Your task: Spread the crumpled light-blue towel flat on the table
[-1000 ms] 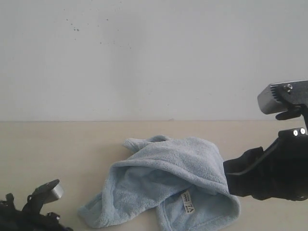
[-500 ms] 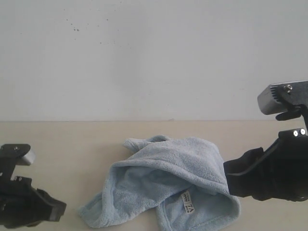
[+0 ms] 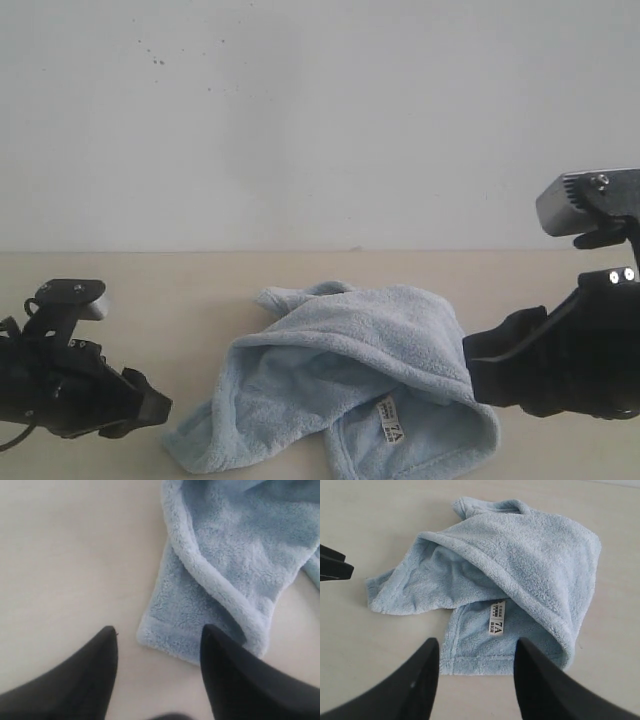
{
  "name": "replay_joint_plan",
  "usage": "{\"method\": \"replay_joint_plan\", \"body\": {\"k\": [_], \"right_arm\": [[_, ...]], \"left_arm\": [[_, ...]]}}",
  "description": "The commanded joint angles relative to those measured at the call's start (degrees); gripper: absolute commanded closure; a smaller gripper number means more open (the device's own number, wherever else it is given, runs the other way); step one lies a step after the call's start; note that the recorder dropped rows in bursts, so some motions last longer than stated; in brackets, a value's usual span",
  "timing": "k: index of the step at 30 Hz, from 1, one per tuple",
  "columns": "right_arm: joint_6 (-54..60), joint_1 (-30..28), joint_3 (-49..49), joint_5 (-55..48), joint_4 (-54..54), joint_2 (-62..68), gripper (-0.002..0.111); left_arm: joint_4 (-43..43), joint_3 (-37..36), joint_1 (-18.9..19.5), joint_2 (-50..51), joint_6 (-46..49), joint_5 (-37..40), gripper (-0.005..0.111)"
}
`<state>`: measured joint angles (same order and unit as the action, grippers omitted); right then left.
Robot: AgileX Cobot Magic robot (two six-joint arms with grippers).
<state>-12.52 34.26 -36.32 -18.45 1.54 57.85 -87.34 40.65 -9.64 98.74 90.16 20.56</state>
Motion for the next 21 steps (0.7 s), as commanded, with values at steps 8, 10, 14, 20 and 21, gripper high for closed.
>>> {"method": "replay_joint_plan", "body": {"k": [8, 10, 14, 20, 21], "right_arm": [[0.52, 0.06, -0.26, 0.58, 0.11, 0.09, 0.062], [0.52, 0.06, -0.26, 1.01, 0.11, 0.09, 0.062], [0.52, 0.06, -0.26, 1.49, -0.37, 0.09, 0.062], [0.52, 0.06, -0.26, 1.49, -0.80, 0.09, 0.062], [0.52, 0.06, -0.26, 1.49, -0.80, 0.09, 0.062]], "left_arm": [[-0.23, 3.90, -0.37, 6.76, 0.87, -0.27, 0.058], [-0.36, 4.38, -0.74, 7.74, 0.87, 0.24, 0.058], [-0.66, 5.68, -3.40, 10.35, 1.52, -1.22, 0.058], [-0.66, 5.89, -4.34, 11.59, 2.16, -4.85, 0.066], [-0.66, 5.89, -4.34, 11.94, 2.16, -4.50, 0.069]]}}
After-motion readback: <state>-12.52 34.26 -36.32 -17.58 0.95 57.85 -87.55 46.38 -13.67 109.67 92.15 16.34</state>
